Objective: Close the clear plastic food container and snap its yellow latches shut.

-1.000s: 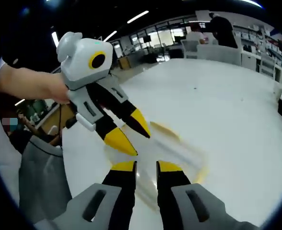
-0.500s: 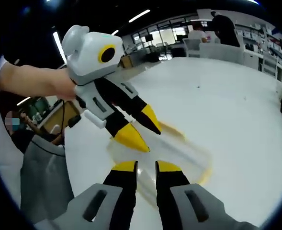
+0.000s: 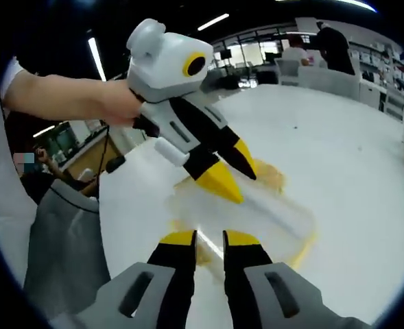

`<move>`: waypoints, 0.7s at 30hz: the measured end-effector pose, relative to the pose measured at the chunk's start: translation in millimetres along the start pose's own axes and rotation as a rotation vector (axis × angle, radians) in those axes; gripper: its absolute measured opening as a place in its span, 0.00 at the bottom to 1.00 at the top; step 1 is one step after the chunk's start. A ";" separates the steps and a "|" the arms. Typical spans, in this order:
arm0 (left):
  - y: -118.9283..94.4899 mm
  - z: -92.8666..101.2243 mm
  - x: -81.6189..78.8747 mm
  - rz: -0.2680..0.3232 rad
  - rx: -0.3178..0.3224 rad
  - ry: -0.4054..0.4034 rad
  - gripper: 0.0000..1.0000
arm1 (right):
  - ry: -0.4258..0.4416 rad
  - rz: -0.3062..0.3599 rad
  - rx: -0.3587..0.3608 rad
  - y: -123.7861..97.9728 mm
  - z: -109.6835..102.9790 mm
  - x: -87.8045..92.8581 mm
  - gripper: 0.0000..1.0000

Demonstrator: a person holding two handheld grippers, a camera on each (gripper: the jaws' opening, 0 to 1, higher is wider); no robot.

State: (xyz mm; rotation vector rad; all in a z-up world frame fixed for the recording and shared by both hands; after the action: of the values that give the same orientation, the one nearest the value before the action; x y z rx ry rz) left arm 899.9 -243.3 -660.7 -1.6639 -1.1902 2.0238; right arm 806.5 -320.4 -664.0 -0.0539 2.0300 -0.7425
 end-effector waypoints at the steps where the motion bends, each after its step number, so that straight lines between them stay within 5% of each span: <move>1: 0.2 -0.4 -0.5 0.000 0.000 -0.002 0.15 | -0.032 -0.005 0.004 1.1 -0.6 1.5 0.11; 8: -0.8 -0.7 -3.1 0.002 -0.005 0.007 0.17 | -0.301 -0.085 0.017 8.6 -16.8 7.1 0.18; 21: 1.2 -0.9 -8.8 -0.029 0.024 0.060 0.21 | -0.413 -0.145 0.059 8.9 -11.2 8.6 0.17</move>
State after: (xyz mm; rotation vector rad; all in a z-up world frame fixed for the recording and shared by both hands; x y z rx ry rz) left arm 903.8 -249.4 -655.5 -1.6741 -1.1585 1.9494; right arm 795.1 -310.5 -671.1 -0.2993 1.6215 -0.8071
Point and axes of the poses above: the point that each gripper's makers call its tool centre point, and the gripper's own axes: y roughly forward along the fingers, z roughly to its right, x roughly out of its underside, the point moved 6 cm from there along -y, roughly backward along the fingers, and after that the axes turned 11 degrees about -x, right-handed, at the moved point
